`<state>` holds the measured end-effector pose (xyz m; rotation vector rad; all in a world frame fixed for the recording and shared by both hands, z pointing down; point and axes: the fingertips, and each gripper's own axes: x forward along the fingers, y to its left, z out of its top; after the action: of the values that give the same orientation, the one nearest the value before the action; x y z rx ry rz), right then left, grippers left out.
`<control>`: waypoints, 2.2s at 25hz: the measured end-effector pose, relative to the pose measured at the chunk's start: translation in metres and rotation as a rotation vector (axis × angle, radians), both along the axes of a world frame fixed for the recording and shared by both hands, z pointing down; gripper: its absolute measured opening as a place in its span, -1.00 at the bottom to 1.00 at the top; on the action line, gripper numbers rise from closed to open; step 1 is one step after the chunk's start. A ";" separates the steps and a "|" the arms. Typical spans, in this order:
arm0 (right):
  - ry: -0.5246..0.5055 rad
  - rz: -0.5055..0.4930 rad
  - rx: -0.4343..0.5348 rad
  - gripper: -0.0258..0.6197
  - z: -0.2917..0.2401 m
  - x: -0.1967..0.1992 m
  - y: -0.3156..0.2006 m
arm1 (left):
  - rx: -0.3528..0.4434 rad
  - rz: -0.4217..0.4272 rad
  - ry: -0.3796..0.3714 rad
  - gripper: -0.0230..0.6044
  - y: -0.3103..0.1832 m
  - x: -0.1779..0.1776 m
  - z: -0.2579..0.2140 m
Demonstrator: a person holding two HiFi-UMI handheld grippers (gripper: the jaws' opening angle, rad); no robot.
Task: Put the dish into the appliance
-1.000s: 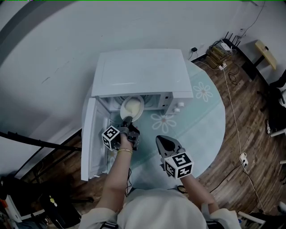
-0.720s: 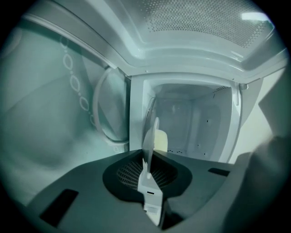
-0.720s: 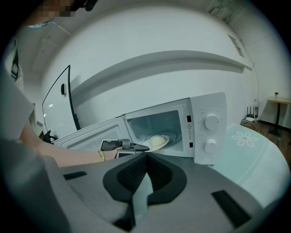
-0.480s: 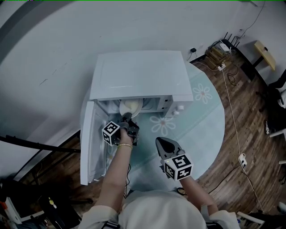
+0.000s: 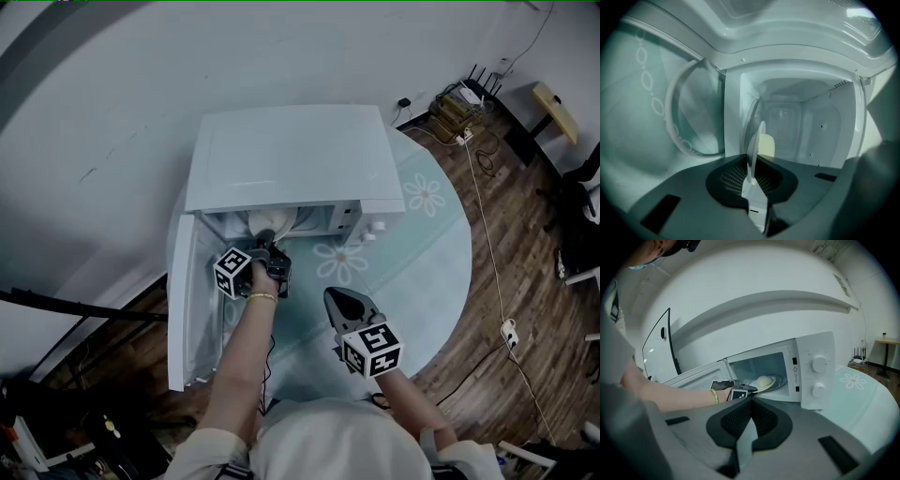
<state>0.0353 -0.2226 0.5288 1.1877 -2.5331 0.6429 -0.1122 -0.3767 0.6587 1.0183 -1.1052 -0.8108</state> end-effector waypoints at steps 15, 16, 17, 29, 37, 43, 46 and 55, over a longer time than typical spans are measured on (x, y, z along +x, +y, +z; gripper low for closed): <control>-0.004 0.001 0.012 -0.91 -0.005 0.001 0.004 | 0.030 0.050 -0.037 -0.31 0.015 0.009 -0.002; -0.004 0.003 0.013 -0.91 -0.006 0.002 0.005 | 0.037 0.063 -0.042 -0.29 0.017 0.011 -0.004; -0.004 0.004 0.014 -0.91 -0.006 0.002 0.005 | 0.046 0.075 -0.048 -0.29 0.019 0.014 -0.007; -0.005 0.008 0.028 -0.91 -0.011 0.004 0.023 | 0.193 0.168 -0.120 -0.42 0.060 0.025 -0.059; -0.014 0.016 0.039 -0.91 -0.018 0.010 0.036 | 0.243 0.234 -0.255 -0.88 0.106 0.034 -0.087; -0.015 0.018 0.051 -0.91 -0.024 0.016 0.048 | 0.278 0.330 -0.367 -0.88 0.145 0.045 -0.104; -0.020 0.019 0.057 -0.91 -0.027 0.017 0.054 | 0.309 0.387 -0.442 -0.88 0.163 0.050 -0.114; -0.025 0.025 0.070 -0.91 -0.034 0.026 0.068 | 0.378 0.505 -0.516 -0.89 0.209 0.064 -0.136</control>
<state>0.0612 -0.1544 0.4950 1.2441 -2.5846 0.5830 -0.0485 -0.1673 0.5228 1.8078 -1.0626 -0.3510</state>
